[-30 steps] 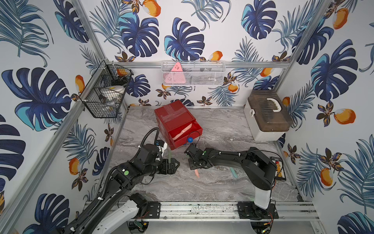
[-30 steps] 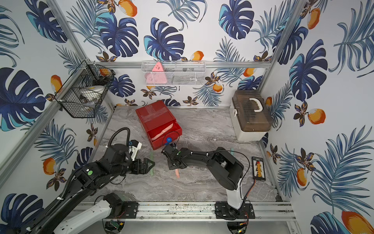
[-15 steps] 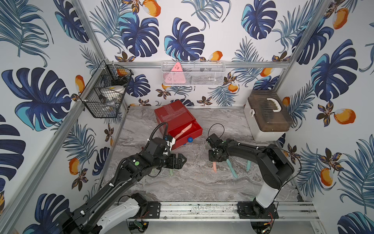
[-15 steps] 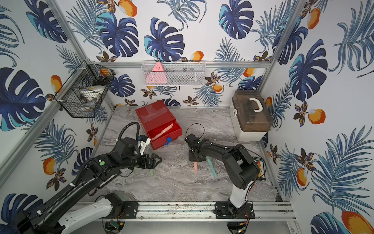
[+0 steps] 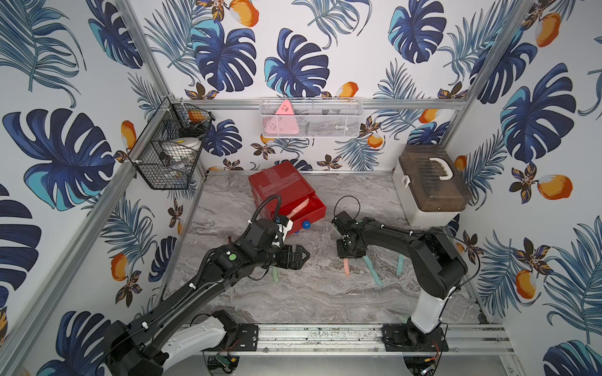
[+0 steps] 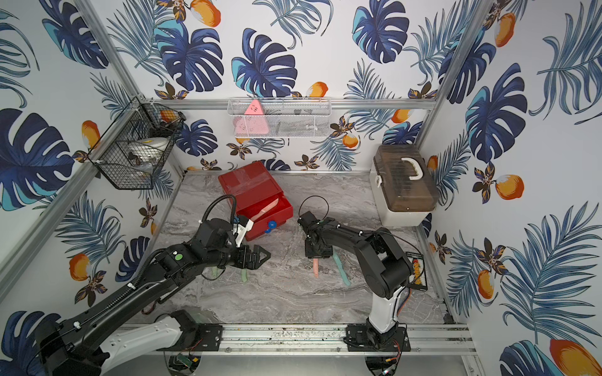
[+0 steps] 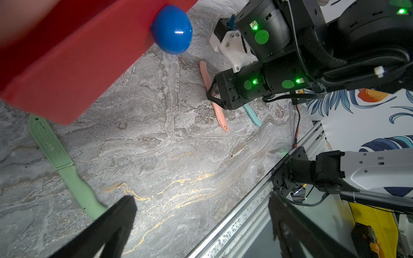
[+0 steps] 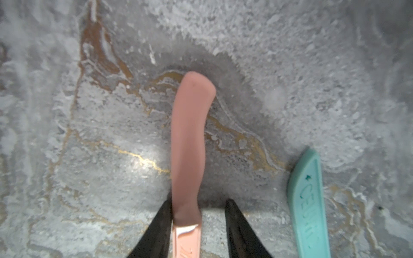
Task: Place the fruit knives into the drawer by color
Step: Pick up the fruit knife from the center of the board.
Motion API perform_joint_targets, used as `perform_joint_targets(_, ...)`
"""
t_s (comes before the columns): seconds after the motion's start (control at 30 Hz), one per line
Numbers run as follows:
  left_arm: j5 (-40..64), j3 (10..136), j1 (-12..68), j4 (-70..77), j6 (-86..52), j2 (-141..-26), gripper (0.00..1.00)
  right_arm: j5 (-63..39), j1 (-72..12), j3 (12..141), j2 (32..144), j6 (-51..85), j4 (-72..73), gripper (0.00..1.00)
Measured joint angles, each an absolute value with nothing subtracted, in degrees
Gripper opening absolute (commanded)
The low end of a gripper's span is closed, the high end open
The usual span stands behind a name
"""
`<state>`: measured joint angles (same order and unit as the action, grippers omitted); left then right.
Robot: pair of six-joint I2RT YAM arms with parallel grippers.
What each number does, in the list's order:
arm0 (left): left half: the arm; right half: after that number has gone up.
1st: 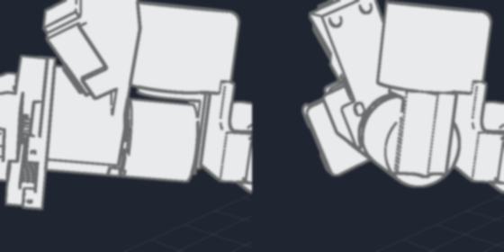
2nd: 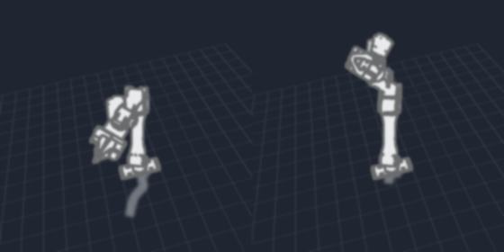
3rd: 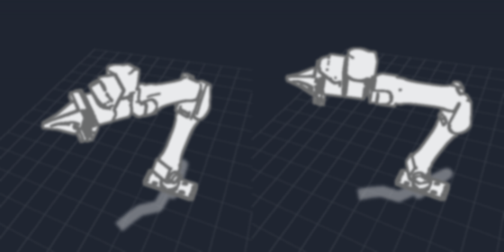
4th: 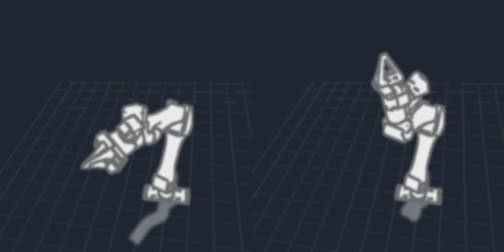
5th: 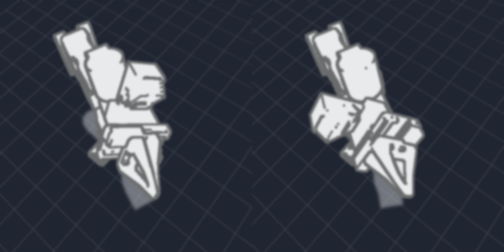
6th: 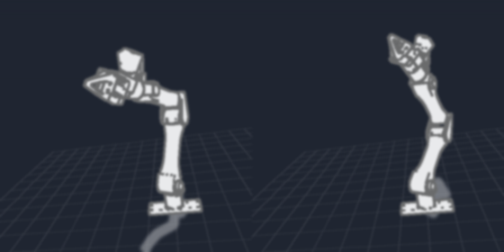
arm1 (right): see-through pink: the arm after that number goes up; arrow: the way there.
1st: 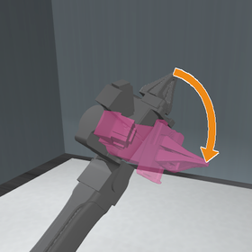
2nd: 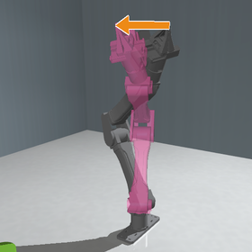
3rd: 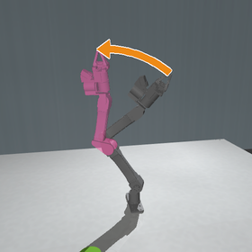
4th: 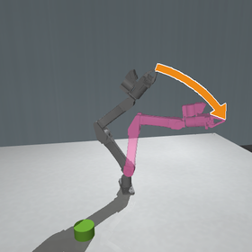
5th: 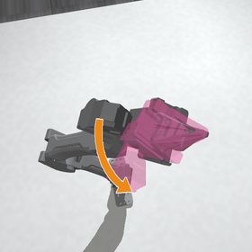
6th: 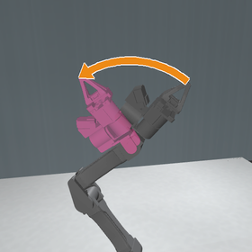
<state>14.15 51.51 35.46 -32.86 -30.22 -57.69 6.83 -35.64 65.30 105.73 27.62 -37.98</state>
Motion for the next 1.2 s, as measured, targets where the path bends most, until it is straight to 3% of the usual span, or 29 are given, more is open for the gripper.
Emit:
perform_joint_targets(0.27,14.5,50.4,35.5,-32.6,-30.3,-56.9,0.99,6.1,-35.7,67.6,108.0,26.9,-39.8,0.18)
perform_joint_targets(0.43,14.7,50.2,35.5,-32.6,-30.3,-56.9,0.99,5.9,-35.7,68.8,109.2,26.9,-41.2,0.0)
perform_joint_targets(0.97,14.8,51.2,35.6,-33.0,-29.4,-59.3,0.99,3.7,-32.6,68.1,107.2,27.6,-42.3,0.0)
perform_joint_targets(1.2,14.9,52.2,35.8,-32.9,-28.1,-61.0,0.99,2.6,-30.7,67.1,106.0,34.6,-45.5,0.0)
